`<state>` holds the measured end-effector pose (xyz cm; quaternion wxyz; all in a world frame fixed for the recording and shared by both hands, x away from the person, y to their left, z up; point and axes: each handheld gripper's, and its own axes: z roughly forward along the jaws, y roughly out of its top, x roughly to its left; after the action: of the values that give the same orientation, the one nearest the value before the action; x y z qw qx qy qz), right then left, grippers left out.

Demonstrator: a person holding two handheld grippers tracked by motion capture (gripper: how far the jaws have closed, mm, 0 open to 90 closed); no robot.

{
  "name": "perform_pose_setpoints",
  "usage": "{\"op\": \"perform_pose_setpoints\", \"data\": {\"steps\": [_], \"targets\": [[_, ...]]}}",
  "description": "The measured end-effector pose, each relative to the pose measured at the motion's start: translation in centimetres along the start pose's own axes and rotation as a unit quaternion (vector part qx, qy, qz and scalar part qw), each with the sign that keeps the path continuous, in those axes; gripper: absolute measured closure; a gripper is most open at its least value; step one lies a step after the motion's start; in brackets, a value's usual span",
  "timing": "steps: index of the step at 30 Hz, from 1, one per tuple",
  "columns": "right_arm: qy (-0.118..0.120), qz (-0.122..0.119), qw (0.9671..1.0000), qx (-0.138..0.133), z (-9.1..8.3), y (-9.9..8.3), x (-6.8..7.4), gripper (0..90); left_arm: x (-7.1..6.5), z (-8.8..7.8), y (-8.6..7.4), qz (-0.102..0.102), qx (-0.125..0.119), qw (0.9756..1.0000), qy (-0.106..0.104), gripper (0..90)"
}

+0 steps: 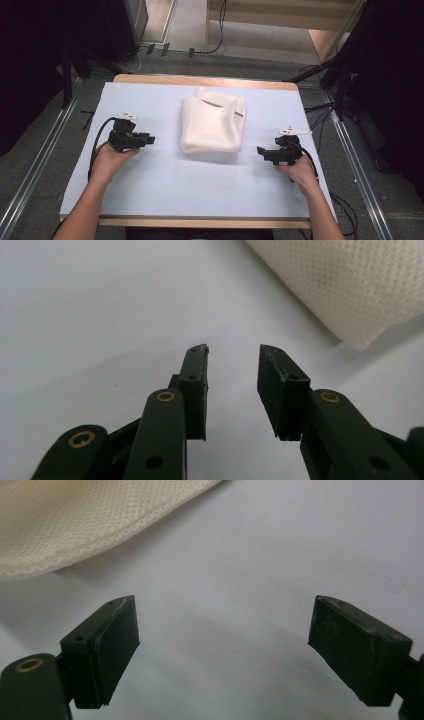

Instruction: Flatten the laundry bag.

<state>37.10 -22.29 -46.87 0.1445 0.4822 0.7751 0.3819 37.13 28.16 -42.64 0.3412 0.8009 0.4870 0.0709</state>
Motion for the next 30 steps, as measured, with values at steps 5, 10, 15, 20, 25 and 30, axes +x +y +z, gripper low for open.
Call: {"op": "perform_pose_setpoints", "data": {"steps": [5, 10, 15, 20, 25, 30], "targets": [[0.014, 0.001, 0.9999, 0.007, 0.0, 0.1, 0.6, 13.3, -0.3, 0.4, -0.1, 0.016, 0.023, 0.9996, 0.0, 63.9], [0.022, 0.009, 0.9996, 0.012, 0.0, 0.1, 1.2, 23.3, -0.8, 0.8, -0.1, 0.046, 0.012, 0.9987, -0.016, 46.0], [0.022, 0.001, 0.9997, 0.014, -0.1, 0.0, 1.5, 32.4, -0.8, 1.5, 0.2, 0.033, 0.021, 0.9988, -0.031, 41.7], [0.024, -0.006, 0.9997, 0.006, -0.5, -0.1, 2.2, 37.1, -1.2, 1.8, 0.7, 0.029, 0.016, 0.9985, -0.044, 40.4], [0.031, 0.001, 0.9995, -0.009, -0.9, 0.0, 2.5, 44.1, -1.3, 2.2, 0.8, 0.031, 0.026, 0.9982, -0.045, 40.2], [0.025, 0.022, 0.9994, -0.013, -1.2, 0.1, 2.3, 46.6, -1.3, 2.3, 0.9, 0.029, 0.027, 0.998, -0.049, 39.4]]}}
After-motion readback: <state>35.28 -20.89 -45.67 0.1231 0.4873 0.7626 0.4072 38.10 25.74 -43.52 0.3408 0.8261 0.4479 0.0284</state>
